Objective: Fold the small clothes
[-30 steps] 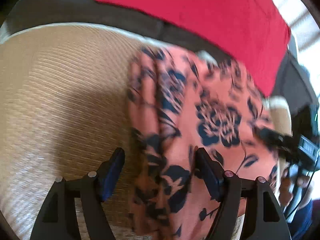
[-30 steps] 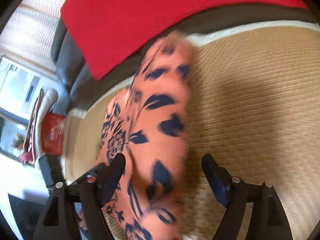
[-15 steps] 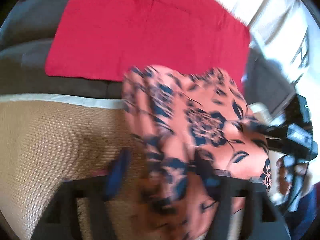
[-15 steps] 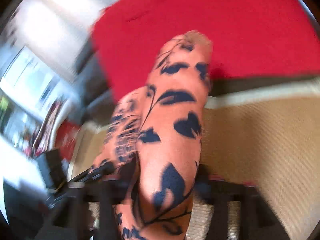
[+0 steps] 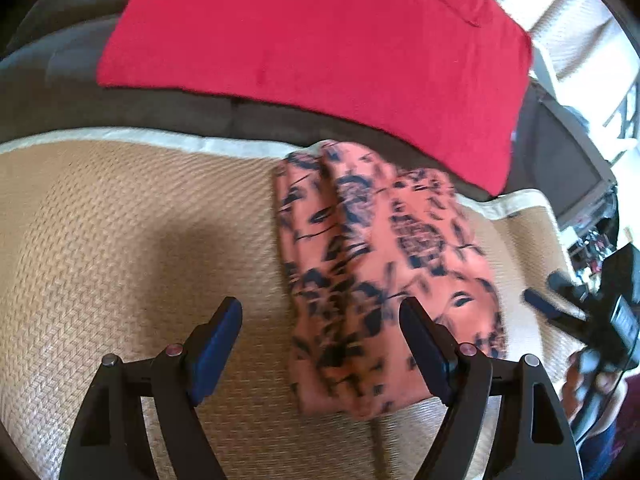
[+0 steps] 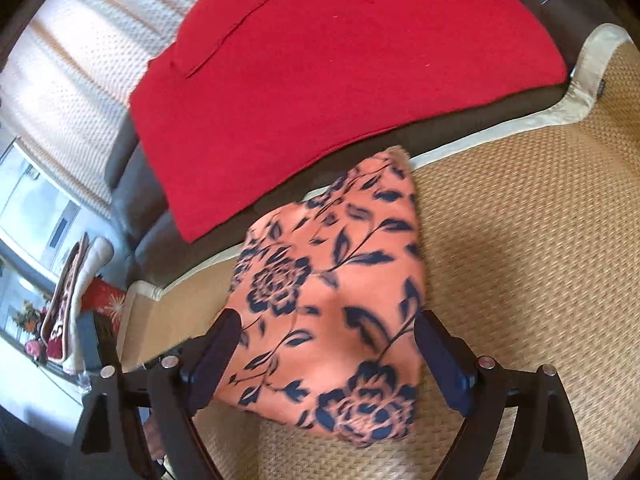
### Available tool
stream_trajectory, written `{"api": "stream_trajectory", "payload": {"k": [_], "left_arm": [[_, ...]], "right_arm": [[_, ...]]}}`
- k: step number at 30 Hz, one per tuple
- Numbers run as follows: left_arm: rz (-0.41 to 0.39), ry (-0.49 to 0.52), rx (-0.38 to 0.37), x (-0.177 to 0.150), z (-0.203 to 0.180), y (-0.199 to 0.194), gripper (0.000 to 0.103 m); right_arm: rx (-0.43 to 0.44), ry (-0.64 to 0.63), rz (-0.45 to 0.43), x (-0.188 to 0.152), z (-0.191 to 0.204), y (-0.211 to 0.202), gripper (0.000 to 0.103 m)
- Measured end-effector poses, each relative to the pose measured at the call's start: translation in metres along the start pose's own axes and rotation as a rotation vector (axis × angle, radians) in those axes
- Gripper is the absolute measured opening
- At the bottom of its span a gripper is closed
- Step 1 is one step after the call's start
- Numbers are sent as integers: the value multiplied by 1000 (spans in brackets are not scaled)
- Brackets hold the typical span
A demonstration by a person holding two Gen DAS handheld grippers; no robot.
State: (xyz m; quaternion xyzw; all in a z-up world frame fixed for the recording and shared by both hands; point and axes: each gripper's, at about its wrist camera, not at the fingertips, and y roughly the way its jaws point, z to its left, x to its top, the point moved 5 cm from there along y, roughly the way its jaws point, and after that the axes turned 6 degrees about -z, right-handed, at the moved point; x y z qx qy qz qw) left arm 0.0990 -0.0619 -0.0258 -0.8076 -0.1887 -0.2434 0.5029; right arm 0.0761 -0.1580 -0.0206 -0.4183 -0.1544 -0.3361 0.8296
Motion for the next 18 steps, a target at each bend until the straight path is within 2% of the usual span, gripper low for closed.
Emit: {"api": "stream_trajectory", "payload": {"k": [3,4,5,6,9,10,12,14,15,18], "left_arm": [[9,22,0,13,-14,16,81],[28,9,-25,19,-15,20,81],[54,-1,-51,20,-8,13,81],[99,-9,-65,23,-10,24,81],[186,-14,-54,28,-13,49,74],[207,-21,-55,28,-13,55,69],[255,-39,-57,28,-11,67,22],[283,-45,-68,27,-10,73,11],[268,-30,-63,29,-12,70,10],[109,100,-73,39,-34,28,9]], "right_arm": [[31,0,24,-17,3,-3,91],[35,-4,30,-21,3,-3,91],[38,-7,33,-23,2,-4,91],[41,-6,33,-28,3,-4,91],[52,14,52,-39,0,-1,91],[53,19,55,-41,-1,-1,91],[56,23,61,-44,-3,-2,91],[57,25,62,-46,-4,1,91],[59,25,64,-46,-4,1,91],[62,23,60,-43,-4,-3,91]]}}
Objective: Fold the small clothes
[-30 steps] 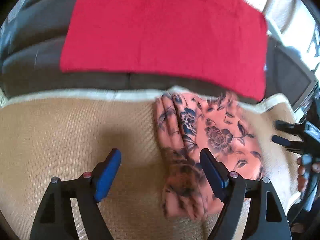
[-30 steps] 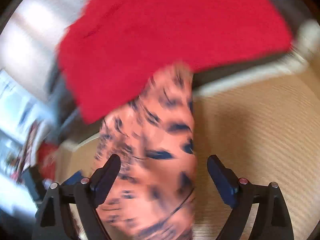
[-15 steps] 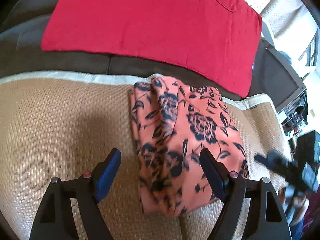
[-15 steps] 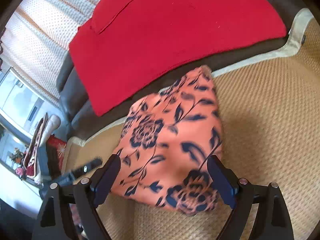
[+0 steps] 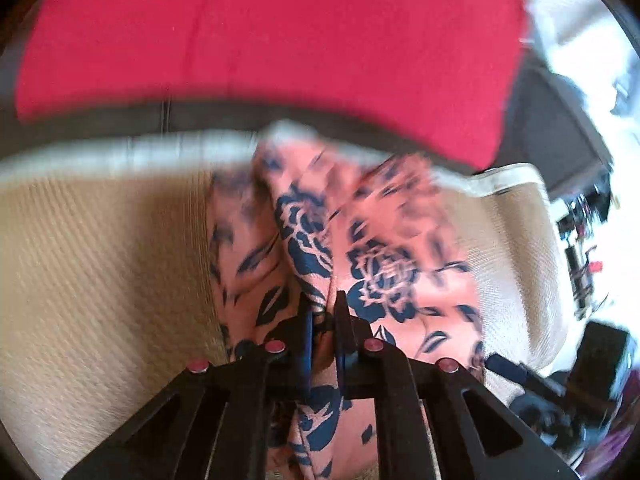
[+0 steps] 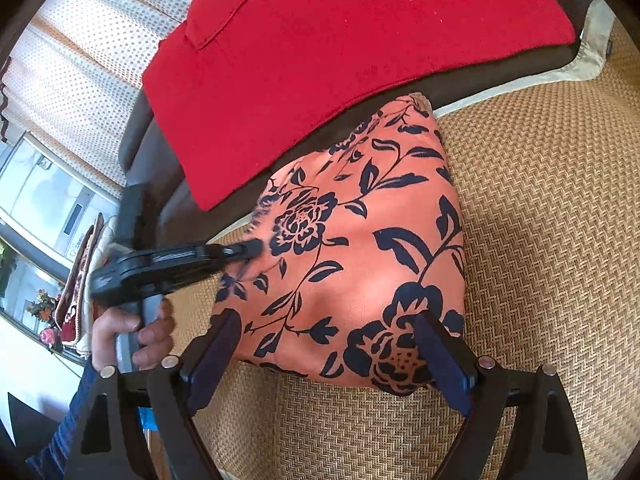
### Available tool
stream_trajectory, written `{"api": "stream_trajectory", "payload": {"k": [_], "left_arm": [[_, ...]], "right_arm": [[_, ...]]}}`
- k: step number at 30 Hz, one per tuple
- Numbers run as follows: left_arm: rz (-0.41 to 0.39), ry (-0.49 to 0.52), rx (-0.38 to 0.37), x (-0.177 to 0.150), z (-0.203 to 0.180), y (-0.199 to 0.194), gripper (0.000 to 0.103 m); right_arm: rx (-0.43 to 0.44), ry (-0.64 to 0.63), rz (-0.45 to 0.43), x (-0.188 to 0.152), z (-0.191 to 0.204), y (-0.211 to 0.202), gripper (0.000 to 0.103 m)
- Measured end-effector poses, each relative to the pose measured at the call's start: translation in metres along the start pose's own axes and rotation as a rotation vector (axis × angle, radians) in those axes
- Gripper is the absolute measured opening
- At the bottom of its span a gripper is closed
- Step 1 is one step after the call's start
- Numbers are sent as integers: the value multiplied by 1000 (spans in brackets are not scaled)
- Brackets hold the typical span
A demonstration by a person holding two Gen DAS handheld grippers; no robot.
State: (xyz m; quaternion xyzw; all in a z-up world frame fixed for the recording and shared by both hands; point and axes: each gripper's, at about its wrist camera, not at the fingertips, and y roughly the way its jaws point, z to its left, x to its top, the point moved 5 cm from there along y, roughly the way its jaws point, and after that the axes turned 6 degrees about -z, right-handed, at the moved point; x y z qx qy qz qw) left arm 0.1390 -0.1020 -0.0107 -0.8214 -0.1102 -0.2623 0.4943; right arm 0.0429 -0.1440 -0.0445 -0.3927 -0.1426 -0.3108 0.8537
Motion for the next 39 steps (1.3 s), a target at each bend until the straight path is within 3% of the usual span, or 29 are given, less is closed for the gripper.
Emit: {"api": "stream_trajectory", "payload": {"k": [2,5,8,10,11,12,16,18,19,20,23,28,30,32,34,35,36,39], "left_arm": [[-53,-1,-14,-5,-1,-14,9],[46,-18,71,-31,22,22,11],[47,-108,28,-42,38,31,18],[35,-120,23,-39,37,21,27],[39,-118,38,-40,38,16,42],[38,-117,59,-40,39,11,51],[4,-109,14,-55,35,-18,52],[0,-71,31,-71,35,-29,46],[17,-59,47,-75,35,-27,32],[69,-53,53,-83,38,-20,5],[78,-90,50,-88,45,-21,5],[-10,-36,35,-74,37,-68,5],[24,-51,54,-81,46,-62,6],[83,-94,89,-94,58,-45,11],[53,-157,56,-100,63,-51,27],[43,-187,35,-103,65,-60,43],[32,-199,11,-106,63,-69,53],[-14,-188,-22,-120,59,-98,60]], "right_arm": [[11,-5,-11,3,0,-5,91],[9,-5,-8,6,-5,0,91],[6,12,4,7,-11,3,91],[0,9,10,6,-15,2,91],[-3,11,13,6,-17,3,91],[-8,16,16,6,-19,4,91],[14,36,4,7,-16,-1,91],[32,34,2,4,-12,-2,91],[35,31,4,2,-9,-4,91],[38,32,8,-1,-7,-5,91],[40,48,15,-8,-8,-8,91],[51,53,-7,-13,-7,-24,91],[55,63,-7,-17,-7,-25,91],[55,71,5,-19,-6,-24,91],[62,72,15,-22,-4,-24,91],[65,68,16,-24,-3,-25,91],[69,64,15,-24,-2,-26,91],[73,88,9,-27,-7,-28,92]]}}
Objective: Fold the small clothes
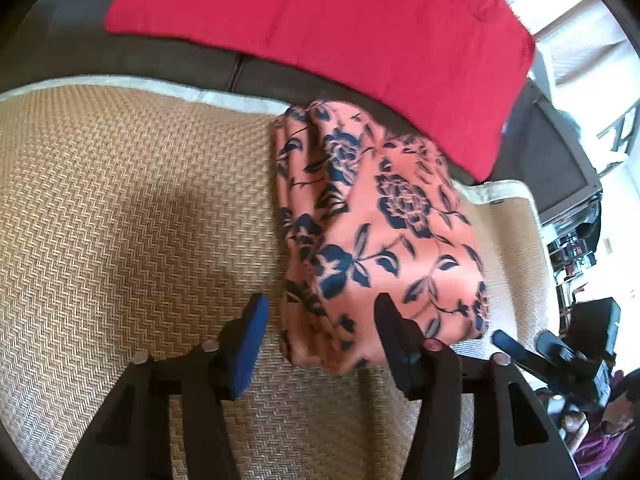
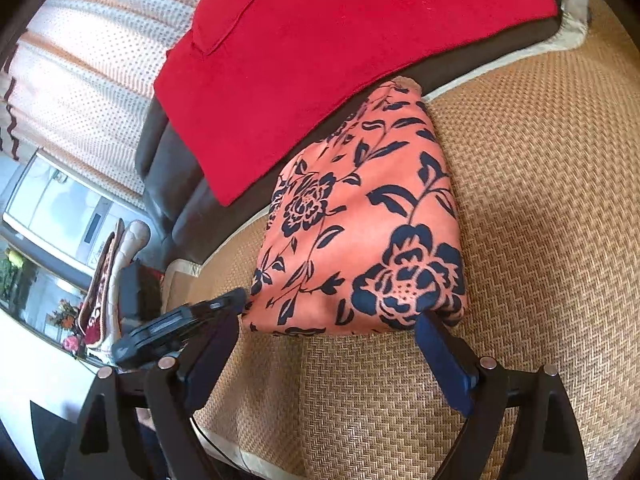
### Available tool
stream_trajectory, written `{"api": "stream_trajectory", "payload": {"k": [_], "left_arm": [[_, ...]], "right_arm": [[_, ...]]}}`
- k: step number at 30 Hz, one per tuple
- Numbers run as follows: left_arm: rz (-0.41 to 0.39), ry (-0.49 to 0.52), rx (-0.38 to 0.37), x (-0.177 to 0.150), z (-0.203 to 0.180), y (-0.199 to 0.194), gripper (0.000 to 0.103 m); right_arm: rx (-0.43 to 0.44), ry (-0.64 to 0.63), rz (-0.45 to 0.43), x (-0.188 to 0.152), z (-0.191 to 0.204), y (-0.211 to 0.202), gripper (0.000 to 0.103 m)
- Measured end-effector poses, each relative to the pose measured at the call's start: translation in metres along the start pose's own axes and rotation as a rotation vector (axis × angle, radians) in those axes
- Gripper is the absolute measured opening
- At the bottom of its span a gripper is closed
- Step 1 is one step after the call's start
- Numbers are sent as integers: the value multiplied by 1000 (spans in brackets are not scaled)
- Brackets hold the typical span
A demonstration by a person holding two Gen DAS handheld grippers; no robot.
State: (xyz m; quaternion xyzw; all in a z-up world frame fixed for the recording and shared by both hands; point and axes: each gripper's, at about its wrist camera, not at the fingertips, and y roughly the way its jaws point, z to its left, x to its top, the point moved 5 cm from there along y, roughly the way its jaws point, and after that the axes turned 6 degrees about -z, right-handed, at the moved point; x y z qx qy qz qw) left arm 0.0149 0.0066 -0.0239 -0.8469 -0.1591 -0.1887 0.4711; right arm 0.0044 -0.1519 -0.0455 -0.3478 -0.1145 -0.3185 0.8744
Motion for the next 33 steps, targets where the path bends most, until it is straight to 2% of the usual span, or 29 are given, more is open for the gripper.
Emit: {"api": "stream_trajectory", "payload": {"k": [3,4,5,6,8,10,11,13,15,19,22,24,26,29,31,33], "left_arm": [[61,7,0,-11,-3,8,58],[77,16,17,-13,-4,12,48],[116,21,21,-15,-4,20,8],[136,14,17,-14,-5,25,7],[45,69,45,-5,-19,12,7],[-47,104,54,1,-30,-12,7],[-56,104,59,2,-28,-13,7],[6,89,96,-8,-14,4,7],[57,62,96,-20,-5,22,7],[55,58,107,-27,-7,23,8],[56,52,103,-29,-8,21,10],[50,51,117,-32,-10,20,23],[25,64,144,-28,-17,30,34],[-5,67,169,-30,-13,21,40],[-24,72,192,-34,-15,9,41],[-40,77,213,-36,-19,-2,48]], "right_arm": [[11,37,3,-4,-5,1,92],[12,43,7,-6,-6,2,92],[11,43,10,-7,-6,3,92],[12,41,13,-8,-6,3,92],[11,34,15,-9,-4,2,92],[8,25,5,-7,-3,-3,92],[8,23,-2,-5,-2,-6,92],[6,26,-13,-1,-3,-6,92],[8,38,-15,6,-2,-2,92],[72,61,-23,27,6,11,95],[29,81,1,40,-11,39,95],[0,170,46,39,-31,57,95],[42,190,25,46,-23,51,97],[111,150,5,59,-2,46,97],[77,146,5,69,-5,56,99],[6,159,56,73,-21,76,99]]}}
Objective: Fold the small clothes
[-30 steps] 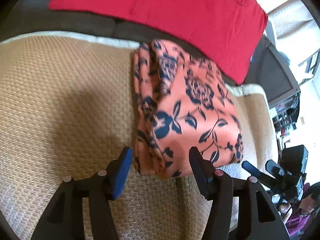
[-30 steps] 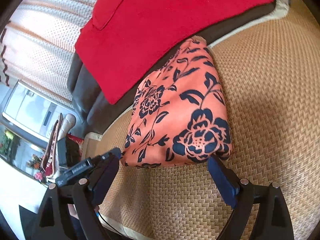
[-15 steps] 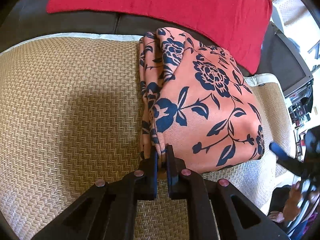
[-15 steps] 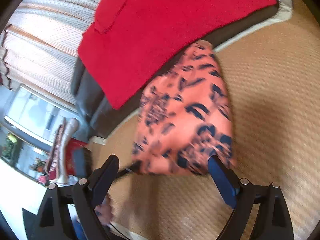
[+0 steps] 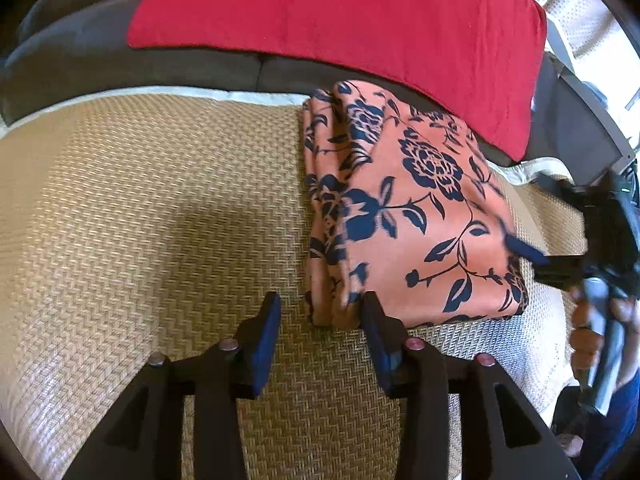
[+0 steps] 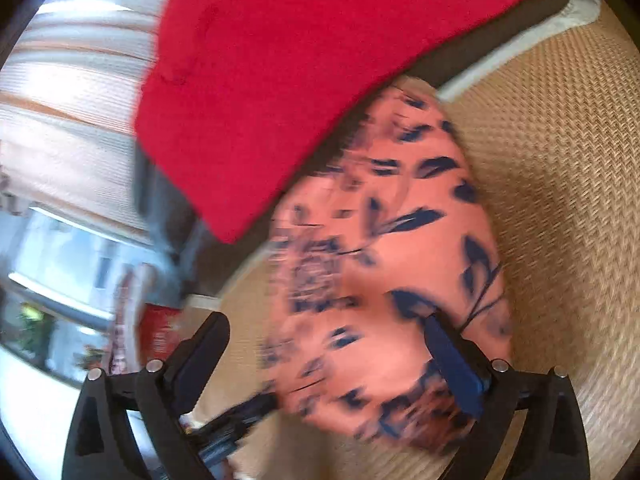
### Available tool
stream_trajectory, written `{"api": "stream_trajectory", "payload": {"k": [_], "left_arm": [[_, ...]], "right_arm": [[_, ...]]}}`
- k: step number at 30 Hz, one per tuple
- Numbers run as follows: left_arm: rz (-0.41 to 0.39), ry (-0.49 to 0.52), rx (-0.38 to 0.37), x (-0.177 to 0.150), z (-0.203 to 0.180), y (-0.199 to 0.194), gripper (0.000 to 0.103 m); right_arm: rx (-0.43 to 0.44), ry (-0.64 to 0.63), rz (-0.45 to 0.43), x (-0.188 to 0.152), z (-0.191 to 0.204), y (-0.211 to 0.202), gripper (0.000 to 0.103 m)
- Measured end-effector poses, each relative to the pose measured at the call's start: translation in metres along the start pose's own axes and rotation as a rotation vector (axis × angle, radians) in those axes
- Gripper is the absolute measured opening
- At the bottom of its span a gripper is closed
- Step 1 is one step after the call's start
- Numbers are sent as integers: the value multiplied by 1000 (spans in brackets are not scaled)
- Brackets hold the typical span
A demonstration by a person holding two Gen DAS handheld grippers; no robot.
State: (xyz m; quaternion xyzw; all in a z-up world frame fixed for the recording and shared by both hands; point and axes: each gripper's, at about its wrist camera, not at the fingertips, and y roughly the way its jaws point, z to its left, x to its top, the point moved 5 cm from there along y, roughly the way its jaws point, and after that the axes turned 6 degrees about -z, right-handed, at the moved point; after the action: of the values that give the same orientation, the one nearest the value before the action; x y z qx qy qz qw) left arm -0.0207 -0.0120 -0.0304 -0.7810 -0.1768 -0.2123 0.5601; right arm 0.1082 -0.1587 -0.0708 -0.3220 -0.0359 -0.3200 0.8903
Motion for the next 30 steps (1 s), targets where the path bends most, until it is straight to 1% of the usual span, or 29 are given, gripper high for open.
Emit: {"api": "stream_trajectory", "payload": {"k": [1,2,3,5,7,9,10,11,13,14,16,18,19,20,21,23,24,26,27,30], "left_arm": [[-11,9,16,-1,-1,-8,51],[-26,16,31,0,-2,-14,58],[-55,21,52,0,-2,-23,67],[-95,20,88,3,0,-36,73],[-122,28,104,2,-3,-49,73],[-135,40,120,4,-6,-51,73],[-140,49,127,3,-8,-55,73],[-144,54,130,3,-10,-54,73],[-149,57,133,2,-12,-56,73],[-145,57,133,2,-13,-56,73],[-144,60,132,0,-13,-60,73],[-153,60,142,0,-15,-61,73],[-152,60,145,0,-15,-63,73],[-151,59,146,0,-15,-64,73],[-153,57,150,0,-15,-66,73],[-161,59,152,1,-15,-70,73],[-166,63,152,2,-16,-71,75],[-173,70,159,3,-18,-74,80],[-181,72,160,3,-20,-75,81],[-197,69,167,2,-27,-77,84]], "right_arm": [[-5,12,4,0,-2,1,99],[3,-6,-12,-2,3,-4,99],[9,-58,-25,-7,14,-12,99],[-16,-152,-47,-20,26,-25,99],[-72,-252,-65,-41,31,-39,99],[-123,-313,-74,-64,31,-51,99],[-137,-329,-74,-76,28,-60,99],[-131,-334,-62,-88,26,-64,99],[-95,-309,-19,-105,18,-64,99],[-75,-271,1,-109,12,-60,99],[-49,-139,27,-108,-9,-48,99],[16,6,33,-100,-29,-38,99],[30,58,29,-96,-36,-36,99],[32,111,7,-86,-46,-33,99],[17,139,-33,-75,-54,-34,99],[24,182,-79,-60,-62,-39,99],[27,189,-101,-56,-63,-44,99],[-1,151,-120,-55,-62,-52,99],[-28,109,-121,-60,-60,-59,99],[-53,14,-96,-84,-50,-77,99]]}}
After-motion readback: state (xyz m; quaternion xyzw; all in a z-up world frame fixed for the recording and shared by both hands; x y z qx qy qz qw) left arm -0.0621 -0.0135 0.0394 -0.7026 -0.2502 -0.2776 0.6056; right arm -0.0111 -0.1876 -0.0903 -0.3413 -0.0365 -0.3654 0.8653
